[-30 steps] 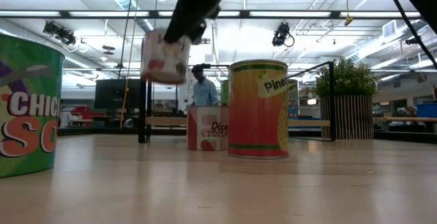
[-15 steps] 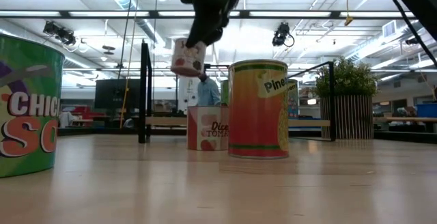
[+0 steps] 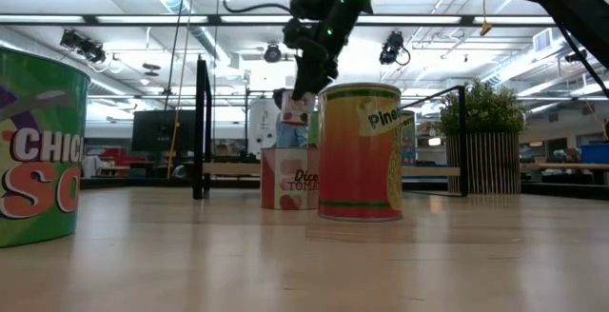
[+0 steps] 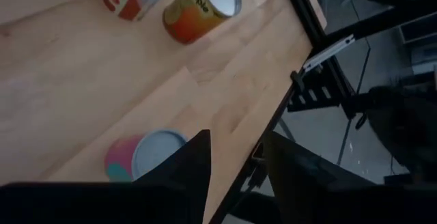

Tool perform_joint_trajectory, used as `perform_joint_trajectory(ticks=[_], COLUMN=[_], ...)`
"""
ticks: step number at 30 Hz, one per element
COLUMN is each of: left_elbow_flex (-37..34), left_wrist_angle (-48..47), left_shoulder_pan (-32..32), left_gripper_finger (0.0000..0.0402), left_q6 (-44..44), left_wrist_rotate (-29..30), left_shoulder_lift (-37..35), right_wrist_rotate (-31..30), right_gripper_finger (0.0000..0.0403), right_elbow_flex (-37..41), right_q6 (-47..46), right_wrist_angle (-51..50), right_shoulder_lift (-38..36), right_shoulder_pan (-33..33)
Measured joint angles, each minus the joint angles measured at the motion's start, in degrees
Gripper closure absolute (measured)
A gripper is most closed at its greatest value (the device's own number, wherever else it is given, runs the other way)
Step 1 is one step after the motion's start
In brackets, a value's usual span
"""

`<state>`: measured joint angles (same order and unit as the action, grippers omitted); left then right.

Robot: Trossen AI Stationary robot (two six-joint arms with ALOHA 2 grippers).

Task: Pick and place cans onto a shelf
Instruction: Put the red can on the shelf

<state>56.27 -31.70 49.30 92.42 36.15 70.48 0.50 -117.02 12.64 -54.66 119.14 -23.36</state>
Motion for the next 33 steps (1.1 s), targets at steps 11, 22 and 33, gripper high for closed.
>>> perform_joint_trajectory(ticks=[11, 22, 33], left_elbow_flex=[0.0, 0.0, 0.0], left_wrist_angle=[-0.4, 0.2, 0.2], left_shoulder_pan=[-3.2, -6.4, -7.5], left_gripper_finger=[0.026, 0.026, 0.0215], left_q6=[-0.1, 0.0, -0.1], left_wrist_rotate=[1.8, 1.8, 1.2], left_shoulder_lift=[0.0, 0.0, 0.0], right_wrist_rotate=[4.9, 5.9, 5.2], right_gripper_finger=[0.0107, 0.0107, 0.0046], right_elbow_flex=[5.7, 9.5, 10.5], right_q6=[4.5, 5.6, 6.6], right_wrist_angle=[2.3, 2.4, 1.7], right_shoulder_lift=[1.8, 1.8, 1.8], right_shoulder_pan=[-3.7, -3.7, -2.4])
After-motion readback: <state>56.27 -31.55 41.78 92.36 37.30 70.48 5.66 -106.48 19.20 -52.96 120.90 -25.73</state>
